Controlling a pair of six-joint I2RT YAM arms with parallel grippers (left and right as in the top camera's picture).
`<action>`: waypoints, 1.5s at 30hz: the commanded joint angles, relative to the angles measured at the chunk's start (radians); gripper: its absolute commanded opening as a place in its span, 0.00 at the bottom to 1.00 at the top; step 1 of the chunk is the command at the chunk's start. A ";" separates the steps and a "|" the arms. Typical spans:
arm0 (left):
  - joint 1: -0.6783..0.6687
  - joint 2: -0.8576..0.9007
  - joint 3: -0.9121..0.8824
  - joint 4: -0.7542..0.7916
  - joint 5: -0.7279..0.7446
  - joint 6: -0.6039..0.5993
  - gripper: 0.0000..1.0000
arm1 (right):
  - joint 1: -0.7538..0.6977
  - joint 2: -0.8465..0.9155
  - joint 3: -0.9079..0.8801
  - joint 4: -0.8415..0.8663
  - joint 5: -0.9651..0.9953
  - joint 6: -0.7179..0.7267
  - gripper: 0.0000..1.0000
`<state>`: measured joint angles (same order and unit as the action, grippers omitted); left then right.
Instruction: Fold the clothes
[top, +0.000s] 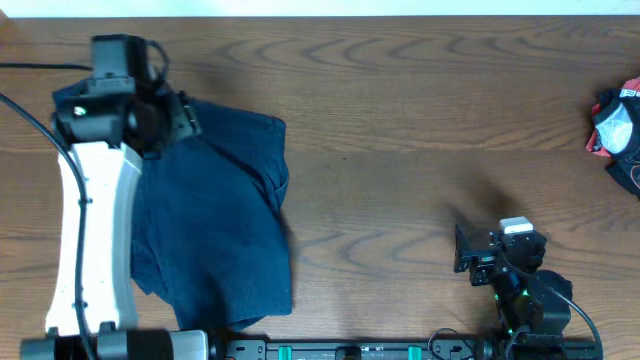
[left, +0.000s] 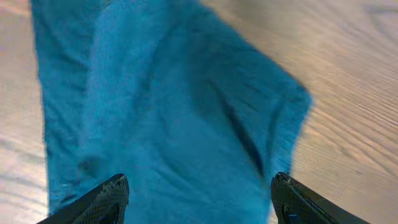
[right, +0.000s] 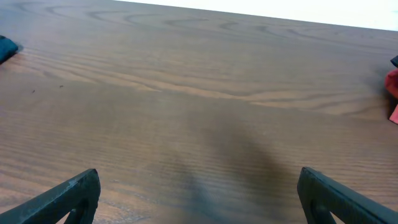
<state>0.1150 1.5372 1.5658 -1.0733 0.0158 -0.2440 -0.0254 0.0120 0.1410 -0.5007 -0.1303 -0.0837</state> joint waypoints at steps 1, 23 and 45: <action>0.089 0.066 0.007 -0.003 0.081 0.069 0.75 | -0.003 -0.002 -0.003 -0.002 0.006 0.012 0.99; 0.209 0.193 0.007 -0.015 0.134 0.072 0.76 | -0.003 -0.002 -0.003 -0.001 0.007 0.012 0.99; 0.303 0.193 0.007 -0.022 0.195 0.090 0.76 | 0.080 0.767 0.483 -0.180 -0.439 0.229 0.99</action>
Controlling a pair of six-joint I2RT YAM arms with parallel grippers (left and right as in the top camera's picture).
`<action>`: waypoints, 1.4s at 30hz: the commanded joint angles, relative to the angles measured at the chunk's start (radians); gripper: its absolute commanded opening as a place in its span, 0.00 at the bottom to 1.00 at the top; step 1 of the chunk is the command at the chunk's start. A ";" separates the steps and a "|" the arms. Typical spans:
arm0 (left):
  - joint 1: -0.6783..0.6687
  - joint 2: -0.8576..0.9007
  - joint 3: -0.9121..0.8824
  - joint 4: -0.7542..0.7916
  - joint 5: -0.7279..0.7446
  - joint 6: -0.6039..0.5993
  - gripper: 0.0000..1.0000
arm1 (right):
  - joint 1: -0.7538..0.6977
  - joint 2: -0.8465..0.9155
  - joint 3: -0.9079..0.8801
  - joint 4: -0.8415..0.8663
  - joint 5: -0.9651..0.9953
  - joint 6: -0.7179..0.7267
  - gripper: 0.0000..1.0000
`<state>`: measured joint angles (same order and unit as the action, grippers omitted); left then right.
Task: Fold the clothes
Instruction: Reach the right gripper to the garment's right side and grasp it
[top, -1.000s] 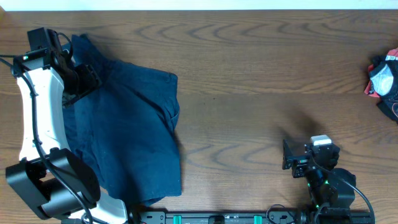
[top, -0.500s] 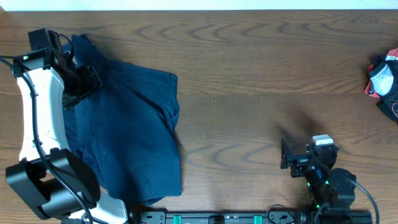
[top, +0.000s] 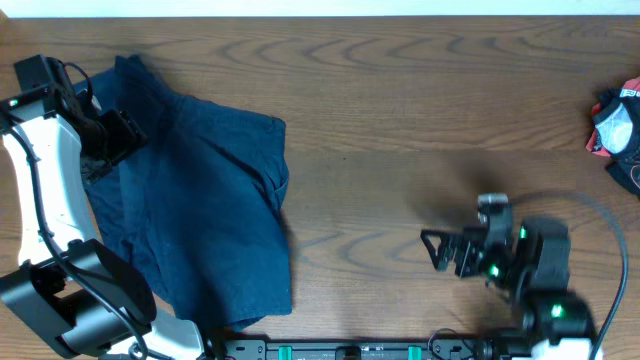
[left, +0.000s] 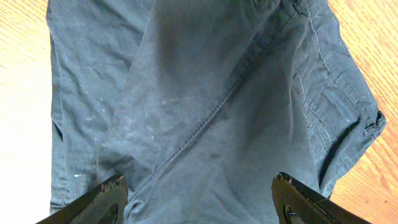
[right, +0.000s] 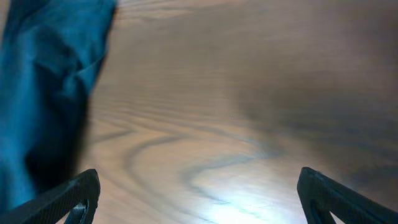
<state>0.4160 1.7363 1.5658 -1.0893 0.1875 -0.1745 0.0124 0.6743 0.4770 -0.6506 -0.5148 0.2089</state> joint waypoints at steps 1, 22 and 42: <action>0.002 -0.006 0.007 -0.006 0.036 0.020 0.76 | 0.064 0.161 0.209 -0.068 -0.055 -0.092 0.99; 0.187 -0.263 0.009 -0.014 0.068 -0.076 0.76 | 0.481 1.021 0.817 -0.377 -0.193 -0.356 0.99; 0.222 -0.496 0.009 -0.036 0.137 -0.101 0.78 | 0.661 1.196 1.198 -0.631 0.121 -0.335 0.99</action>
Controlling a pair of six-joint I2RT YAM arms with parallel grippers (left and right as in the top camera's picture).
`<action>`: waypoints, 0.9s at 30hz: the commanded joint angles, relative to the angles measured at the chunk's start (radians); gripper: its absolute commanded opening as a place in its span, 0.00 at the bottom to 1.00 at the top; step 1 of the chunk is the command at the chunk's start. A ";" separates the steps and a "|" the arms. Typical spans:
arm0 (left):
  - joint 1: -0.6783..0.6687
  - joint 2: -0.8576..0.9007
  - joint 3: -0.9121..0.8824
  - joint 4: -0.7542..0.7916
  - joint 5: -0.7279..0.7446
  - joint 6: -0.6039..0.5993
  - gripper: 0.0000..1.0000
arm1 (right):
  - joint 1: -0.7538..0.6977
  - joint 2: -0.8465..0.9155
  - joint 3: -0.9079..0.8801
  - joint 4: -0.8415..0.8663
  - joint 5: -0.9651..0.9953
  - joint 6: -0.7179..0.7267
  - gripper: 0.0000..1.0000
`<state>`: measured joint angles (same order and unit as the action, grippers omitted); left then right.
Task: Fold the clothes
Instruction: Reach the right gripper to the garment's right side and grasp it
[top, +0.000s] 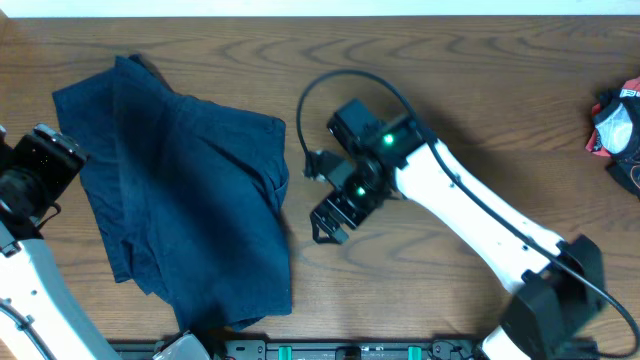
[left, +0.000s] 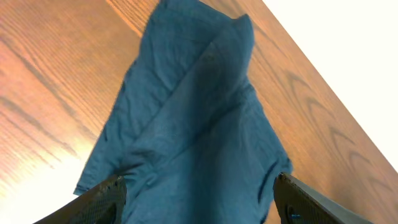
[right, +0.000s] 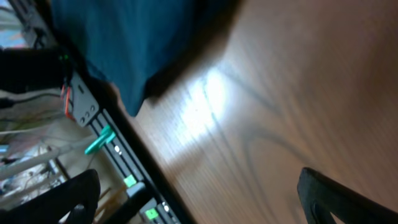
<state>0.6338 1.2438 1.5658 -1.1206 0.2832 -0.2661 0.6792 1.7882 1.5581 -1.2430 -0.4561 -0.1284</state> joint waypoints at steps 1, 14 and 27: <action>0.005 -0.003 0.009 -0.006 0.043 -0.010 0.77 | -0.007 0.110 0.157 -0.062 0.071 -0.002 0.99; 0.005 -0.003 0.009 -0.020 0.042 -0.009 0.78 | 0.057 0.552 0.706 -0.309 0.050 -0.051 0.99; 0.005 -0.003 0.009 -0.023 -0.063 -0.005 0.78 | 0.191 0.570 0.707 -0.231 0.100 -0.062 0.99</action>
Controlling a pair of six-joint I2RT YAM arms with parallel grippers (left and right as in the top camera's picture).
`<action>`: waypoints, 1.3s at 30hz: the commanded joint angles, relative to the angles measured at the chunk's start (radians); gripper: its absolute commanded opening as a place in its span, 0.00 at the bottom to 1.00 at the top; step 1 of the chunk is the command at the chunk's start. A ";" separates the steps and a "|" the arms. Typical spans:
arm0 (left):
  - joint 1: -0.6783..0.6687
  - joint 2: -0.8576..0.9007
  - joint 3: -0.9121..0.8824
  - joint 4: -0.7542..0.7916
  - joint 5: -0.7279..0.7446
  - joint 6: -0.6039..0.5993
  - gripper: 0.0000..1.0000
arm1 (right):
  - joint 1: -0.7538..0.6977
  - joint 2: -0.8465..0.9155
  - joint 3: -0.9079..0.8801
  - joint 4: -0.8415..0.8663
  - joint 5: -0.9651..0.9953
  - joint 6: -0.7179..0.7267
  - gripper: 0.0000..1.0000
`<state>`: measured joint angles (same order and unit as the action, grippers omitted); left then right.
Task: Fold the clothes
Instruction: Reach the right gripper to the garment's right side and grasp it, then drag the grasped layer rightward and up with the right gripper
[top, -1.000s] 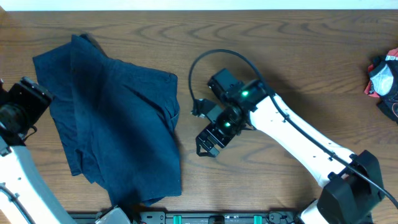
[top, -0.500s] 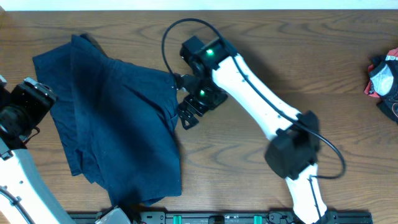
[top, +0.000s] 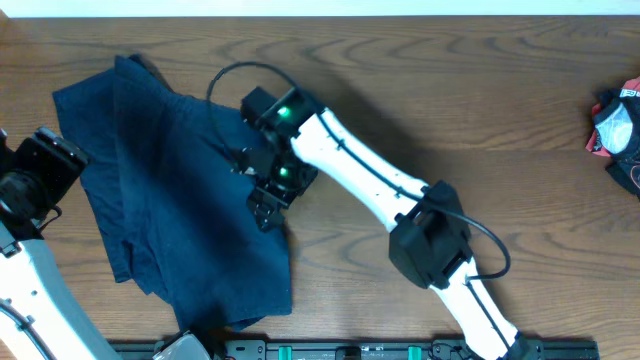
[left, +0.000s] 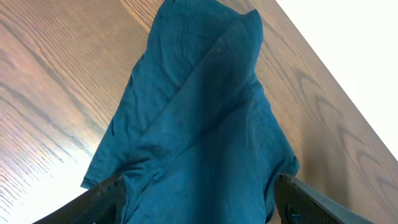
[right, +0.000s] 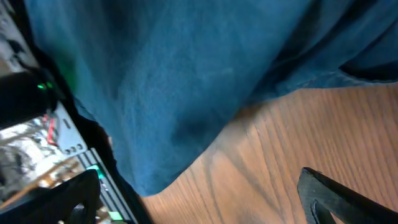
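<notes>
A dark blue garment (top: 190, 200) lies crumpled on the left half of the wooden table, one layer folded over another. My right gripper (top: 265, 205) hangs open over the garment's right edge; in the right wrist view (right: 199, 208) the blue cloth (right: 155, 74) lies just ahead of it, with nothing between its fingers. My left gripper (left: 199, 208) is open and empty, held off the garment's left side and looking along the cloth (left: 199, 124). Its arm (top: 40, 175) stands at the table's left edge.
A red, white and black bundle (top: 618, 125) lies at the right edge of the table. Along the near edge of the table (top: 450, 100) runs a black rail with green lights (top: 350, 352), also seen past the cloth as the rail (right: 43, 130).
My right gripper has moved left, from the bare wood beside the garment to over the garment's right edge. The left arm and the garment have hardly changed.
My left gripper was open low over the garment's top part while the right arm rested at the front right. Then the left arm was at the garment's left edge. Later it stood off the cloth, and the right arm reached mid-table, now over the garment.
</notes>
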<state>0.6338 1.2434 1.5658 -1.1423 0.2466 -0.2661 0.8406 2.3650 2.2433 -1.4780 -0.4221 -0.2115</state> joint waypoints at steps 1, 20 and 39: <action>0.005 -0.003 0.009 -0.002 -0.031 -0.005 0.78 | 0.039 -0.006 0.022 0.011 0.063 0.029 0.99; 0.005 -0.004 0.009 -0.016 -0.031 -0.010 0.78 | 0.072 0.205 0.018 0.050 -0.196 0.013 0.18; 0.005 -0.003 0.009 -0.016 -0.030 -0.010 0.78 | 0.031 0.014 0.260 0.004 0.136 0.164 0.01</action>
<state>0.6338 1.2434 1.5658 -1.1553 0.2283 -0.2661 0.8997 2.4939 2.4329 -1.4704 -0.3912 -0.1001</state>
